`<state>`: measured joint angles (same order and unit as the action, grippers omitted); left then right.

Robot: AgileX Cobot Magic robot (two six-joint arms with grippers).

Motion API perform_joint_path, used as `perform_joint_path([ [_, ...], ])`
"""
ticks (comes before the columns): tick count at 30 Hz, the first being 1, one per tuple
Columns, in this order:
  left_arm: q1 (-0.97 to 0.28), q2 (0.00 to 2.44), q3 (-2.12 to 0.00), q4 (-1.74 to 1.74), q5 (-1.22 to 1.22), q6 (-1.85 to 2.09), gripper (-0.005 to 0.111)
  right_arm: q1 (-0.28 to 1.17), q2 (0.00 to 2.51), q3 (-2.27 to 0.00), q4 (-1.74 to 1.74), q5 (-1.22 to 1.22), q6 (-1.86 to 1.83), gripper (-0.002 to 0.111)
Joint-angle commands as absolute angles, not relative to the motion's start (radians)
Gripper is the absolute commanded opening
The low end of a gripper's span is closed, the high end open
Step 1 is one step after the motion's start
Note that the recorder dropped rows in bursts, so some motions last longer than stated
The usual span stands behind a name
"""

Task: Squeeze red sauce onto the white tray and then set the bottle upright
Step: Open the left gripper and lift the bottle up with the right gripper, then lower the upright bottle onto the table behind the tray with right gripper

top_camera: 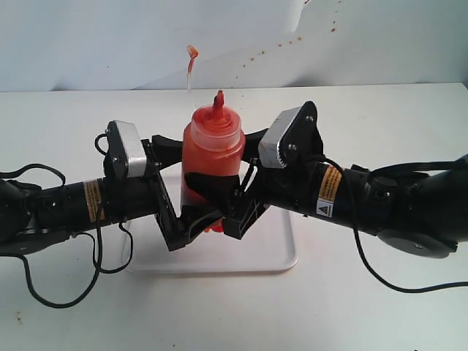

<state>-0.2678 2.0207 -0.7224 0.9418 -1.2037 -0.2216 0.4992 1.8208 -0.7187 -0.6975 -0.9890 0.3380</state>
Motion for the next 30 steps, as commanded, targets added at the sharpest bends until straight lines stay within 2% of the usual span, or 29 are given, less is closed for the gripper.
perform_joint_path([
  [1, -0.269, 2.014, -0.727, 0.925, -1.221, -0.231, 0.104, 0.5, 1.811, -0.723, -0.659, -1.031, 0.337, 0.0],
  [8, -0.269, 2.014, -0.727, 0.853, -1.221, -0.231, 0.104, 0.5, 1.811, -0.723, -0.529, -1.025, 0.242, 0.0],
  [16, -0.269, 2.014, -0.727, 0.529, -1.117, -0.224, 0.104, 0.5, 1.811, -0.749, -0.228, -0.933, 0.105, 0.0],
  [22, -0.267, 2.014, -0.727, 0.448, -1.072, -0.176, 0.104, 0.5, 1.826, -0.906, -0.218, -0.794, 0.105, 0.0],
  [30, -0.267, 2.014, -0.725, 0.19, -1.011, -0.175, 0.104, 0.498, 2.008, -1.207, -0.218, -0.595, 0.112, 0.0],
])
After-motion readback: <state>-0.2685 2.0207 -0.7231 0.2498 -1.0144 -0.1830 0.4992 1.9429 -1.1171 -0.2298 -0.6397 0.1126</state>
